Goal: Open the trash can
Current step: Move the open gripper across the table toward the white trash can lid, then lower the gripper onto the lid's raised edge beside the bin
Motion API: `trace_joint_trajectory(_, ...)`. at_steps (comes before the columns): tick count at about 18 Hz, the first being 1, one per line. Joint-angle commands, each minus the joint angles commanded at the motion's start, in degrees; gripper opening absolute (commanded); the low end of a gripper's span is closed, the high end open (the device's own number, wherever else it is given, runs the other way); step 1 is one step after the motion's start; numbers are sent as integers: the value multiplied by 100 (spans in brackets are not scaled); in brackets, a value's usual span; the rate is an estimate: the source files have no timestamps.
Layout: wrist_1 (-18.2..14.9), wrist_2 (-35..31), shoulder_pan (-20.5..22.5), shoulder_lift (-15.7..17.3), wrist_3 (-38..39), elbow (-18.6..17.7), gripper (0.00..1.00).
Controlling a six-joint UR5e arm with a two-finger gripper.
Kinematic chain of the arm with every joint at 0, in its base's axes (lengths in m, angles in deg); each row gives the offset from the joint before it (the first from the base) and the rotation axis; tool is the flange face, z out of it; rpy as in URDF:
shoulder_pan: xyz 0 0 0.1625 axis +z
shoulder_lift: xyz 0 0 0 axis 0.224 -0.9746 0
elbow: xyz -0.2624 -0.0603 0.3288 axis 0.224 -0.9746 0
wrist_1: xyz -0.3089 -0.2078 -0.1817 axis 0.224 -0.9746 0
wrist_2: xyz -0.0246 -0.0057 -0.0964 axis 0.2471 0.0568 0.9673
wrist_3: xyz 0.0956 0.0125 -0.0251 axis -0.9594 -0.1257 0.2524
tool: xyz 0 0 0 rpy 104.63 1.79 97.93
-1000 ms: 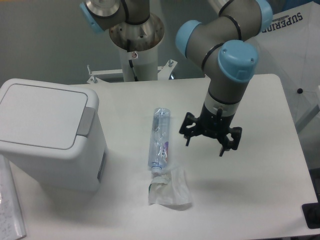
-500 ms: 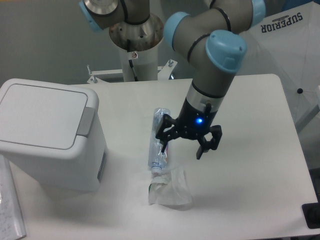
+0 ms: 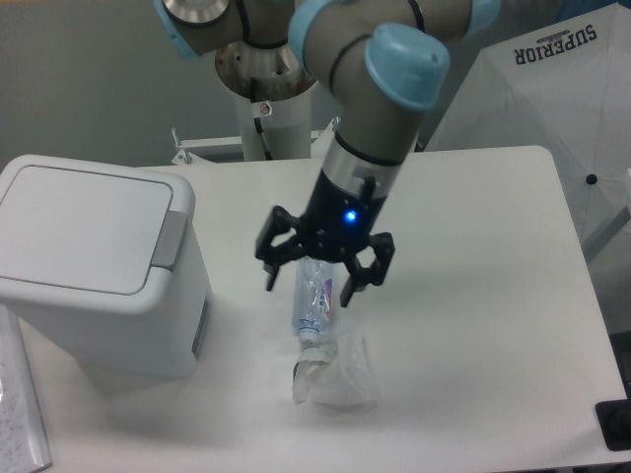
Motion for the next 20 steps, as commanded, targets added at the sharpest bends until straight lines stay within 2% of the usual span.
trace_joint_trajectory(3,-44,80,-52,290,80,-184,100)
trace_joint_trajectory(6,52,54,-176,624,1,-754,100)
trace_joint_trajectory(9,325,54,-430,598,80,-879,100)
trace_joint_trajectory(20,387,10,-519,396,10,-879,100)
